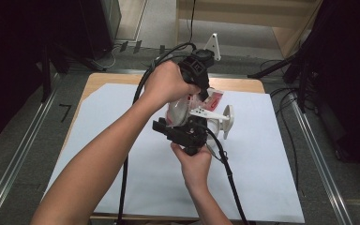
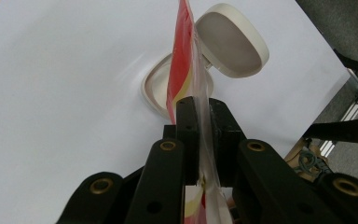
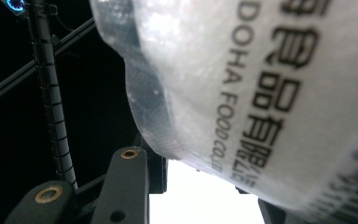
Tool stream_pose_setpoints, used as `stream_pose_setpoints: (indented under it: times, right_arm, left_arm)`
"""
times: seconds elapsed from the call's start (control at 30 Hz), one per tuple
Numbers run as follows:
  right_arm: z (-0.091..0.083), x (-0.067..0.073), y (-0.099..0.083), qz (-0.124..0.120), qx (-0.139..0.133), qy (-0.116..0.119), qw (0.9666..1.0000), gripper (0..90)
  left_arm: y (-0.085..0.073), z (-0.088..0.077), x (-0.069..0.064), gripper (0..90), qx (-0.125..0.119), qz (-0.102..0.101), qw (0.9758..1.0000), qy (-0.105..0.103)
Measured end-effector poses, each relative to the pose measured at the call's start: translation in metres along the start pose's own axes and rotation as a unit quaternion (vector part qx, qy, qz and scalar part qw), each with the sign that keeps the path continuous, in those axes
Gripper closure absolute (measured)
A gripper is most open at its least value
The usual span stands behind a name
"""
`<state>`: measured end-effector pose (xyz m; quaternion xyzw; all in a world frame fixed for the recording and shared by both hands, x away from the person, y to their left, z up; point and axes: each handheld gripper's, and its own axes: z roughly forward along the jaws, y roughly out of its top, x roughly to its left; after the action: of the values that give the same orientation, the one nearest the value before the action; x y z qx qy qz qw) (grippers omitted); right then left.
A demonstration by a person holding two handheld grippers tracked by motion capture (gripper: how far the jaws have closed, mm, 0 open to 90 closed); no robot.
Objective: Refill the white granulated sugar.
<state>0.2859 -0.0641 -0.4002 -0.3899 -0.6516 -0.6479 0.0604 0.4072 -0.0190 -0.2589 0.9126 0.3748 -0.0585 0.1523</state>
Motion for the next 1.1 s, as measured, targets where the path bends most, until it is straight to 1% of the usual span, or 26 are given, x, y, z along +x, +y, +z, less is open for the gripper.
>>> stream_pose_setpoints:
  times: [0.27, 0.43, 0.67, 0.77, 0.8, 0.83, 0.87, 1.1]
  right_arm:
    - [0.0000, 0.0009, -0.0002, 0.001, 0.001, 0.000, 1.0000, 64.3]
    - [0.0000, 0.0007, -0.0002, -0.002, 0.000, 0.000, 1.0000, 64.3]
    - [-0.0001, 0.0011, -0.0002, 0.000, 0.001, -0.002, 1.0000, 64.3]
    - [-0.0003, 0.0009, -0.0002, 0.000, 0.000, 0.001, 1.0000, 64.3]
    - [-0.0007, 0.0015, -0.0002, 0.004, 0.001, 0.002, 1.0000, 64.3]
    - [-0.0009, 0.0018, -0.0003, 0.005, 0.000, 0.003, 1.0000, 64.2]
    - [-0.0011, 0.0018, -0.0002, 0.005, -0.001, 0.004, 1.0000, 64.2]
    - [-0.0019, 0.0026, 0.0003, 0.009, -0.003, 0.011, 0.9999, 64.1]
  left_arm:
    - [-0.0002, -0.0001, 0.0003, 85.6, 0.001, 0.002, 1.0000, -0.001]
    - [0.0000, 0.0000, 0.0008, 85.5, 0.001, 0.008, 1.0000, -0.002]
    - [0.0001, 0.0002, 0.0007, 85.5, 0.001, 0.008, 1.0000, -0.003]
    - [0.0001, 0.0003, 0.0003, 85.5, 0.002, 0.010, 0.9999, -0.001]
    - [0.0001, 0.0005, -0.0002, 85.5, 0.002, 0.009, 1.0000, -0.002]
    - [0.0002, 0.0004, -0.0001, 85.5, 0.004, 0.014, 0.9999, 0.000]
    - [0.0003, 0.0009, -0.0011, 85.5, 0.001, 0.010, 0.9999, 0.000]
    - [0.0009, 0.0013, -0.0014, 85.5, 0.003, 0.013, 0.9999, 0.000]
